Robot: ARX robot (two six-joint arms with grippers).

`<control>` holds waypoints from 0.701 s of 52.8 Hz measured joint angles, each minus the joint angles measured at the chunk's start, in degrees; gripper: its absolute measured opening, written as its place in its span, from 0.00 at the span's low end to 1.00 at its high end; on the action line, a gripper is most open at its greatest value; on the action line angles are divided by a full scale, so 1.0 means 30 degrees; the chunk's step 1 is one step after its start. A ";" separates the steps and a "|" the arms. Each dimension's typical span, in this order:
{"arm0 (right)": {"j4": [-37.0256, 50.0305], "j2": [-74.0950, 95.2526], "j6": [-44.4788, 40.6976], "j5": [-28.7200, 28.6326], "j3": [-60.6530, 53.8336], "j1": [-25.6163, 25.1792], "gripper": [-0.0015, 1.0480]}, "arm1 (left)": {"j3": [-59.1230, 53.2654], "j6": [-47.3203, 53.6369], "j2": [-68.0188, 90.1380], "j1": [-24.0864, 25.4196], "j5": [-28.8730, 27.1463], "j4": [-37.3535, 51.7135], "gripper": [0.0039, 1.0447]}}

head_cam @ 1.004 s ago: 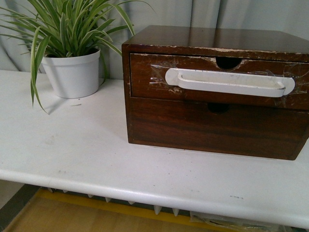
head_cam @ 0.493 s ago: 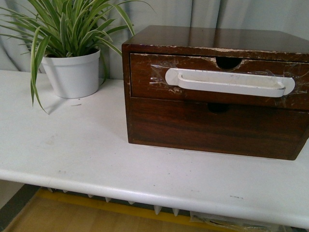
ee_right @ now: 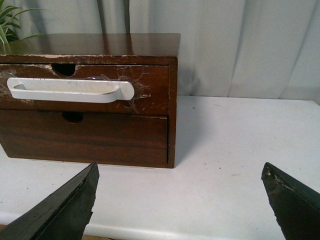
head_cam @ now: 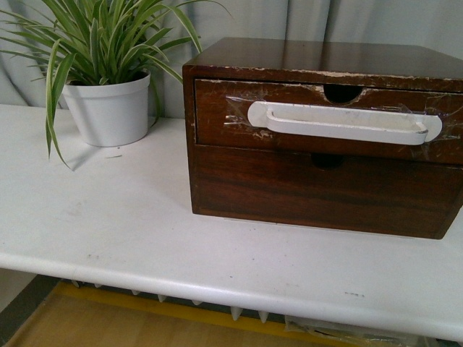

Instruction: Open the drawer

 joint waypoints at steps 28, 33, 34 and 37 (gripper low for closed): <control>-0.5574 1.1664 -0.4772 -0.4044 0.7672 -0.0641 0.91 | 0.5668 0.4269 1.2211 -0.4903 0.2229 0.0743 0.94; -0.5625 1.4447 -0.7541 -0.4430 0.9333 -0.0546 0.91 | 0.7511 0.8036 1.6181 -0.5727 0.3198 0.1639 0.94; -0.5668 1.4848 -0.7912 -0.4481 0.9595 -0.0532 0.91 | 0.7905 0.8451 1.6779 -0.5887 0.3308 0.1647 0.94; -0.5952 1.5832 -0.8859 -0.4714 1.0324 -0.0510 0.91 | 0.8954 0.9916 1.8229 -0.6251 0.3657 0.1639 0.94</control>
